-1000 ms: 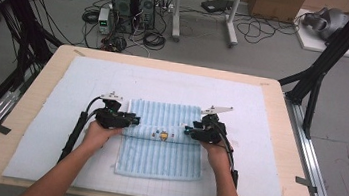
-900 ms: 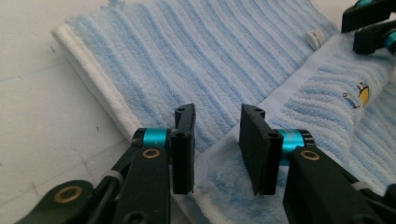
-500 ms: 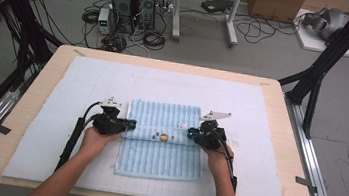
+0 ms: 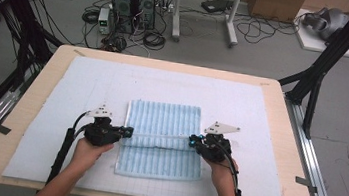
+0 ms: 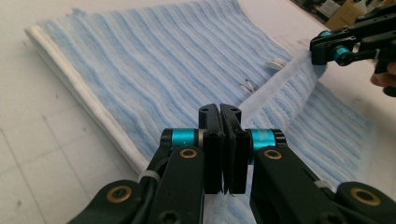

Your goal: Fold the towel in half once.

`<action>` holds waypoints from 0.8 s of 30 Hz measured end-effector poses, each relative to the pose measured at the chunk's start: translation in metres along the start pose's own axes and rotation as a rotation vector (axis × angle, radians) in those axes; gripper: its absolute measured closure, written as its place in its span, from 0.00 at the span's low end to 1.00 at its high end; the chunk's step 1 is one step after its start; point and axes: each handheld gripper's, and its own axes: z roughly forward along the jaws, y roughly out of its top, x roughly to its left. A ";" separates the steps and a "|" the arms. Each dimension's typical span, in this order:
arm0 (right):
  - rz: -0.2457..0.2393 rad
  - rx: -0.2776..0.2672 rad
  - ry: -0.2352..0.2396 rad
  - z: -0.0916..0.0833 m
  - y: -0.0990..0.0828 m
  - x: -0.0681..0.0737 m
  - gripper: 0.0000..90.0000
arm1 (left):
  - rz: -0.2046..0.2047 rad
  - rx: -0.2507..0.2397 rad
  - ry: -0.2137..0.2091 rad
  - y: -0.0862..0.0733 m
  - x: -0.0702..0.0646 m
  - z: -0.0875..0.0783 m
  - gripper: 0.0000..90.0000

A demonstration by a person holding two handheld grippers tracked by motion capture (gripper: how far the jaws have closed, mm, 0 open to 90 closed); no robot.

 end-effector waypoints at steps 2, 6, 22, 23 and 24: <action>0.000 -0.004 0.003 -0.003 -0.005 0.004 0.92 | 0.013 0.010 -0.007 -0.005 -0.004 -0.002 0.97; -0.027 0.014 -0.004 -0.009 -0.013 0.013 0.91 | 0.011 0.020 -0.027 -0.015 -0.012 -0.007 0.97; 0.088 -0.105 -0.111 -0.059 -0.045 0.015 0.70 | -0.050 -0.056 0.061 -0.027 -0.007 -0.036 0.61; 0.086 -0.103 -0.119 -0.060 -0.045 0.017 0.69 | -0.043 -0.043 0.066 -0.028 -0.008 -0.035 0.62; 0.087 -0.105 -0.121 -0.060 -0.045 0.018 0.68 | -0.035 -0.030 0.067 -0.029 -0.009 -0.034 0.62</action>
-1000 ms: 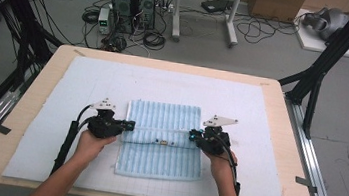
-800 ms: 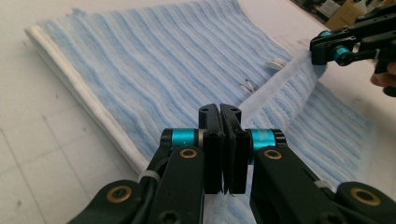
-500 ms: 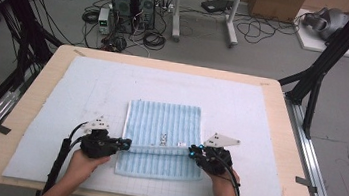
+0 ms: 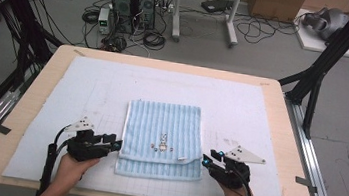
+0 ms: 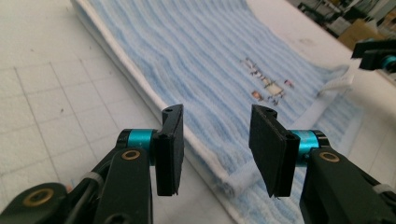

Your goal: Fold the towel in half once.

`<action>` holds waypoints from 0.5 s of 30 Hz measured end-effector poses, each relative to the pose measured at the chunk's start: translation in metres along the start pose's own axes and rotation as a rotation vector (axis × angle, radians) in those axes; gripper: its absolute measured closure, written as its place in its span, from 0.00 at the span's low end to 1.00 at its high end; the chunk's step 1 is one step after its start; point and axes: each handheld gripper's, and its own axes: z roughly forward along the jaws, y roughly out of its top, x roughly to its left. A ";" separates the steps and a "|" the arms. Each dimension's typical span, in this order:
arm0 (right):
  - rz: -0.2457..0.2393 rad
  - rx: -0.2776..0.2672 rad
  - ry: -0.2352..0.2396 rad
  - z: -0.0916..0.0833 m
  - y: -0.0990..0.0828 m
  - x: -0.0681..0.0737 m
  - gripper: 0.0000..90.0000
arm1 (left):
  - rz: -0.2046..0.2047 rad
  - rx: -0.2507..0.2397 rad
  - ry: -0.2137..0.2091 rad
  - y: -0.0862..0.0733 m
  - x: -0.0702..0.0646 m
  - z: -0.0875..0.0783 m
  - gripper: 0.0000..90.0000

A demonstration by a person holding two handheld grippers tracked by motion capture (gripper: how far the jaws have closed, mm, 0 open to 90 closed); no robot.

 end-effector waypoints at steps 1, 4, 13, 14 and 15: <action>-0.003 -0.003 0.001 0.000 0.000 0.001 0.66 | 0.005 0.008 0.006 -0.001 -0.001 0.001 0.62; 0.010 -0.018 0.017 0.003 0.003 0.006 0.56 | -0.003 0.033 0.016 -0.002 -0.003 0.007 0.62; 0.035 0.117 -0.014 0.036 0.007 0.010 0.58 | 0.061 0.110 0.087 -0.008 -0.010 0.017 0.68; 0.030 0.140 -0.018 0.038 0.006 0.010 0.62 | 0.081 0.107 0.097 -0.010 -0.011 0.018 0.73; 0.030 0.158 -0.010 0.039 0.005 0.010 0.70 | 0.095 0.104 0.106 -0.011 -0.012 0.018 0.77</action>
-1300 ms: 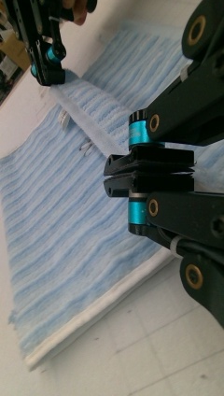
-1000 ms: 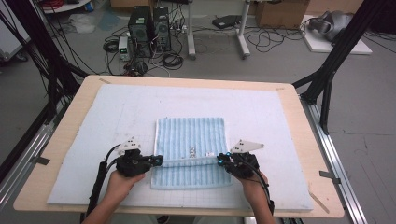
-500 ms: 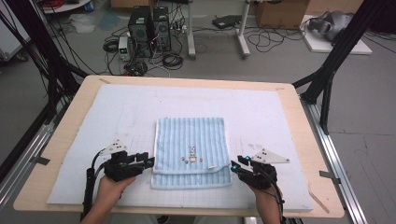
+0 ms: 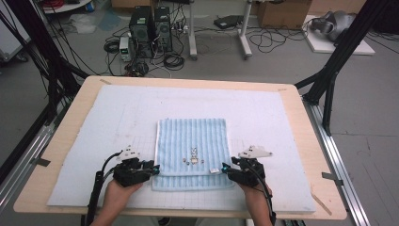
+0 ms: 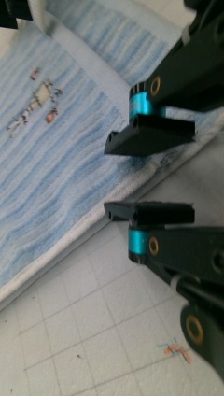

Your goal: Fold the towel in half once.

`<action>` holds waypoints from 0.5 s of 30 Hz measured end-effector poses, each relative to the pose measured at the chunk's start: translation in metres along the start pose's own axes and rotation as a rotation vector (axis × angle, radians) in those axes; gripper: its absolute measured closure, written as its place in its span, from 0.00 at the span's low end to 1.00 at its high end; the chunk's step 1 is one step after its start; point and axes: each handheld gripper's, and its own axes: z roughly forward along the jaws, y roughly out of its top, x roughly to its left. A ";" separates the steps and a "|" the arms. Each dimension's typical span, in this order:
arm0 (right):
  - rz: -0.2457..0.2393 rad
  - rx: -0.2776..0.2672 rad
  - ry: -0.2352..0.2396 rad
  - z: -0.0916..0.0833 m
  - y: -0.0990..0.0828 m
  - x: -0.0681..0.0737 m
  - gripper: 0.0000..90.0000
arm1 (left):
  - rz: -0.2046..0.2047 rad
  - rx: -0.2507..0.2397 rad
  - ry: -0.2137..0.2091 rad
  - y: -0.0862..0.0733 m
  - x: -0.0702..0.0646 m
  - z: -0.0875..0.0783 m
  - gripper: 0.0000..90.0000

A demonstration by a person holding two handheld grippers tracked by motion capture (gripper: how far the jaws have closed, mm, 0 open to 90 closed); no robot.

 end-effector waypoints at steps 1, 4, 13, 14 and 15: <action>-0.016 0.011 0.005 0.000 -0.001 0.001 0.75 | 0.003 -0.004 -0.002 0.000 -0.001 0.000 0.88; -0.046 0.021 -0.012 -0.001 -0.002 0.003 0.91 | 0.025 -0.020 0.018 -0.001 -0.003 -0.001 0.96; -0.073 -0.017 -0.030 -0.010 -0.003 0.004 0.98 | 0.025 -0.096 -0.049 0.003 -0.003 -0.012 0.97; -0.075 -0.022 -0.030 -0.011 -0.003 0.005 0.98 | 0.018 -0.104 -0.061 0.003 -0.003 -0.013 0.97; -0.078 -0.030 -0.029 -0.012 -0.003 0.005 0.98 | 0.006 -0.111 -0.072 0.003 -0.003 -0.015 0.98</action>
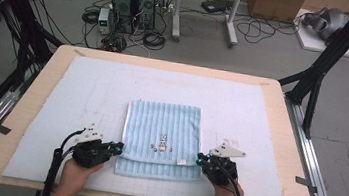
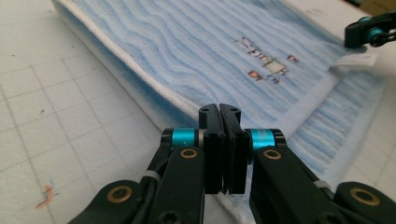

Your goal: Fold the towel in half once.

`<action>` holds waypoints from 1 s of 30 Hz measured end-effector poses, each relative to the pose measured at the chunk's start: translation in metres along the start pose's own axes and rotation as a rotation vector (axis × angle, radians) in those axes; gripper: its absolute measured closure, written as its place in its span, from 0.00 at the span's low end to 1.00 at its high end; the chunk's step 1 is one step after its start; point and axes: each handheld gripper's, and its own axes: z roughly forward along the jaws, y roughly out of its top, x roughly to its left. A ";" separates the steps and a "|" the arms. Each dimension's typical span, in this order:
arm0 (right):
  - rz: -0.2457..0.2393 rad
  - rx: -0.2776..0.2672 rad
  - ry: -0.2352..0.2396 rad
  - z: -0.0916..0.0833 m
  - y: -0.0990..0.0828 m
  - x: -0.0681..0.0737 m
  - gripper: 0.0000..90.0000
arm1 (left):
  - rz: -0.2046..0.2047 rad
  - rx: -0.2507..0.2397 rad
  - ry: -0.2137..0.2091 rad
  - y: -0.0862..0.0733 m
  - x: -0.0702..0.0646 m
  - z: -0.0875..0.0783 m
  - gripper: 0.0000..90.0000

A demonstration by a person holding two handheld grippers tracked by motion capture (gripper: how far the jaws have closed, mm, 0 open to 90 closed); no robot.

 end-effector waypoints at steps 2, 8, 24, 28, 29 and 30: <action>-0.006 -0.010 0.003 -0.003 0.001 0.002 0.98 | -0.017 -0.009 -0.023 0.001 0.001 -0.004 0.98; -0.021 -0.027 0.010 -0.015 0.004 0.005 0.98 | -0.058 -0.027 -0.084 0.003 -0.001 -0.015 0.98; -0.004 -0.005 0.017 -0.035 -0.016 0.015 0.98 | -0.069 0.034 -0.131 -0.019 -0.009 -0.028 0.98; -0.022 0.043 -0.009 -0.028 -0.021 0.014 0.86 | -0.083 0.030 -0.096 -0.023 -0.009 -0.023 0.86; -0.012 0.027 -0.005 -0.028 -0.022 0.012 0.81 | -0.079 0.022 -0.089 -0.022 -0.008 -0.023 0.79; -0.005 0.014 -0.003 -0.029 -0.021 0.012 0.80 | -0.076 0.009 -0.076 -0.020 -0.007 -0.023 0.76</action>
